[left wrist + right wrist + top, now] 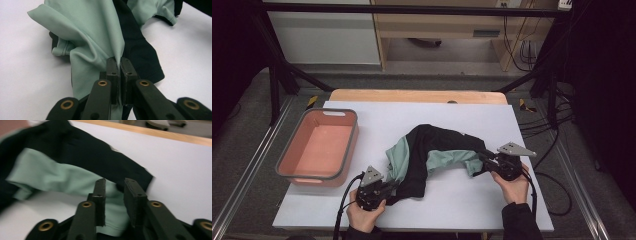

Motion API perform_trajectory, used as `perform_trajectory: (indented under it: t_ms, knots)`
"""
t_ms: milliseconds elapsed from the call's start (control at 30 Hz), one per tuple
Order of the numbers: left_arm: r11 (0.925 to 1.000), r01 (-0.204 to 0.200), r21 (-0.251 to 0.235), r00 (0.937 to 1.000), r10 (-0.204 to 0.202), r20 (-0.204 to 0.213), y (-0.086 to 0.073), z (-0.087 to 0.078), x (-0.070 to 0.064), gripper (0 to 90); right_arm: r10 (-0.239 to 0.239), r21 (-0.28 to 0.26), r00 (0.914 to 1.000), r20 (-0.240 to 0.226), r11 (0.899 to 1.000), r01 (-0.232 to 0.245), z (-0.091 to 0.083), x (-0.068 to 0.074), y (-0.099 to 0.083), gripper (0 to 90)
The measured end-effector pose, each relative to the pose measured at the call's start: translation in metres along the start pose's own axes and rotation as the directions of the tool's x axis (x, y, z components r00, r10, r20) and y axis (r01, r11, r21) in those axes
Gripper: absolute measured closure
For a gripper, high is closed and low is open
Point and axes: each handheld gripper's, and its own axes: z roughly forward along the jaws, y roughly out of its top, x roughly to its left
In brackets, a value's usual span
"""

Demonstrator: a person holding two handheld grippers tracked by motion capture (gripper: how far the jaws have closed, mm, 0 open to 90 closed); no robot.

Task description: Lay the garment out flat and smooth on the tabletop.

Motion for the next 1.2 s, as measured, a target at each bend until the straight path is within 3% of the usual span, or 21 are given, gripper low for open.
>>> perform_trajectory:
  t_ms: [100, 167, 233, 267, 333, 467, 533, 567, 600, 633, 667, 700, 733, 767, 867, 900, 1000, 1033, 1067, 1100, 1200]
  knots:
    - [0.9999, -0.015, 0.001, 0.9997, 0.015, -0.020, -0.002, 0.001, -0.003, 86.2, -0.029, -0.011, 0.9973, -0.067, 1.000, 0.028, 0.009, 0.023, 0.007, 51.0]
    - [0.9999, -0.013, 0.001, 0.9996, 0.013, -0.025, -0.003, 0.002, -0.004, 86.1, -0.023, -0.010, 0.9927, -0.119, 1.000, 0.021, 0.018, 0.038, 0.011, 43.4]
    - [0.9999, -0.015, 0.002, 0.9995, 0.015, -0.029, -0.003, 0.002, -0.003, 86.0, -0.014, 0.000, 0.9799, -0.199, 1.000, 0.014, 0.033, 0.059, 0.017, 36.6]
    - [0.9999, -0.013, -0.003, 0.9995, 0.013, -0.030, -0.003, 0.001, -0.003, 86.0, -0.014, 0.000, 0.9799, -0.199, 1.000, 0.014, 0.033, 0.059, 0.017, 36.6]
    - [0.9999, -0.015, -0.004, 0.9993, 0.015, -0.033, -0.004, 0.000, -0.003, 86.0, -0.025, 0.020, 0.9744, -0.224, 0.999, 0.030, 0.048, 0.076, 0.018, 32.8]
    - [0.9998, -0.018, 0.003, 0.9992, 0.018, -0.035, -0.004, 0.002, -0.004, 85.8, -0.026, 0.040, 0.9721, -0.233, 0.999, 0.036, 0.064, 0.090, 0.018, 32.2]
    - [0.9997, -0.024, 0.005, 0.9991, 0.024, -0.036, -0.004, 0.003, -0.005, 85.8, -0.047, 0.061, 0.9736, -0.223, 0.996, 0.062, 0.078, 0.102, 0.015, 36.6]
    - [0.9997, -0.026, 0.004, 0.9990, 0.026, -0.038, -0.005, 0.003, -0.005, 85.8, -0.053, 0.064, 0.9769, -0.207, 0.996, 0.068, 0.081, 0.104, 0.014, 43.0]
    - [0.9997, -0.026, 0.004, 0.9990, 0.026, -0.038, -0.005, 0.003, -0.005, 85.8, -0.053, 0.064, 0.9769, -0.207, 0.996, 0.068, 0.081, 0.104, 0.014, 43.0]
    - [0.9997, -0.024, 0.001, 0.9991, 0.024, -0.036, -0.005, 0.001, -0.005, 85.8, -0.072, 0.066, 0.9796, -0.188, 0.994, 0.086, 0.085, 0.106, 0.011, 59.1]
    - [0.9997, -0.024, 0.001, 0.9991, 0.024, -0.036, -0.005, 0.001, -0.005, 85.8, -0.072, 0.066, 0.9796, -0.188, 0.994, 0.086, 0.085, 0.106, 0.011, 59.1]
    - [0.9997, -0.025, -0.004, 0.9991, 0.025, -0.035, -0.005, 0.001, -0.005, 85.9, -0.087, 0.072, 0.9795, -0.182, 0.992, 0.101, 0.083, 0.104, 0.008, 75.4]
    - [0.9997, -0.023, -0.003, 0.9992, 0.023, -0.033, -0.005, -0.001, -0.005, 85.9, -0.087, 0.072, 0.9795, -0.182, 0.992, 0.101, 0.083, 0.104, 0.008, 75.4]
    - [0.9998, -0.019, -0.009, 0.9994, 0.019, -0.029, -0.005, -0.003, -0.005, 85.9, -0.096, 0.070, 0.9801, -0.174, 0.992, 0.110, 0.077, 0.099, 0.008, 82.8]
    - [0.9997, -0.015, -0.018, 0.9996, 0.014, -0.025, -0.005, -0.005, -0.005, 86.0, -0.080, 0.067, 0.9797, -0.184, 0.993, 0.094, 0.066, 0.092, 0.009, 84.0]
    - [0.9997, -0.011, -0.021, 0.9997, 0.011, -0.020, -0.005, -0.006, -0.004, 86.0, -0.072, 0.061, 0.9794, -0.189, 0.995, 0.085, 0.052, 0.083, 0.009, 84.4]
    - [0.9998, 0.004, -0.019, 1.0000, -0.004, 0.004, -0.003, -0.010, -0.005, 86.0, -0.062, 0.057, 0.9788, -0.195, 0.996, 0.075, 0.036, 0.074, 0.008, 84.4]
    - [0.9999, 0.004, -0.010, 0.9997, -0.003, 0.025, -0.002, -0.012, -0.008, 86.0, -0.063, 0.055, 0.9791, -0.193, 0.996, 0.074, 0.020, 0.065, 0.005, 84.4]
    - [0.9999, 0.004, -0.010, 0.9997, -0.003, 0.025, -0.002, -0.012, -0.008, 86.0, -0.063, 0.055, 0.9791, -0.193, 0.996, 0.074, 0.020, 0.065, 0.005, 84.4]
    - [1.0000, -0.001, -0.005, 0.9991, 0.001, 0.042, 0.001, -0.014, -0.014, 85.9, -0.064, 0.048, 0.9827, -0.174, 0.996, 0.073, 0.006, 0.055, 0.000, 84.4]
    - [0.9999, -0.015, 0.004, 0.9985, 0.014, 0.052, 0.003, -0.015, -0.020, 84.8, -0.056, 0.054, 0.9851, -0.162, 0.996, 0.066, -0.006, 0.046, -0.006, 84.5]
